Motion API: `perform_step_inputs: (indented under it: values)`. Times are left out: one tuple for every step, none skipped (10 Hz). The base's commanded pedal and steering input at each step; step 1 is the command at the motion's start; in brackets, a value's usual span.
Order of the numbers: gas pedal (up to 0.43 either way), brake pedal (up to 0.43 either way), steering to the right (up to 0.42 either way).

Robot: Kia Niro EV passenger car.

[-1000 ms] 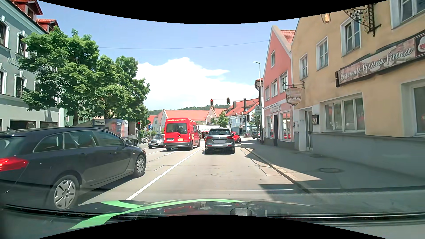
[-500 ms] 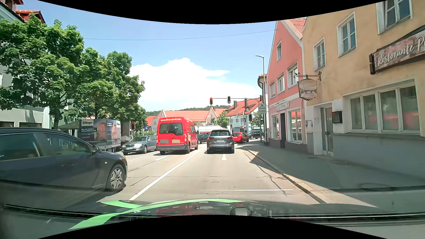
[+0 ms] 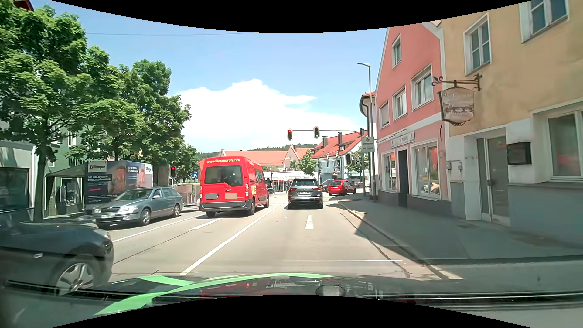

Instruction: Follow the waypoints while adhering to traffic rules and regulations

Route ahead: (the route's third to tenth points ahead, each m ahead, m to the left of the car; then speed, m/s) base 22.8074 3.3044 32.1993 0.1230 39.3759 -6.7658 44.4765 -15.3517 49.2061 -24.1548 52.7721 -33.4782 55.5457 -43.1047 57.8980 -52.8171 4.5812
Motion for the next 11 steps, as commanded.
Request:
perform_step_inputs:
  values:
    - [0.228, 0.000, -0.019]
    - [0.220, 0.000, -0.019]
    - [0.209, 0.000, -0.019]
    - [0.177, 0.000, -0.019]
    - [0.169, 0.000, -0.018]
    - [0.169, 0.000, -0.015]
    - [0.157, 0.000, -0.012]
    - [0.157, 0.000, -0.012]
    - [0.157, 0.000, -0.012]
    - [0.157, 0.000, -0.012]
    - [0.157, 0.000, -0.010]
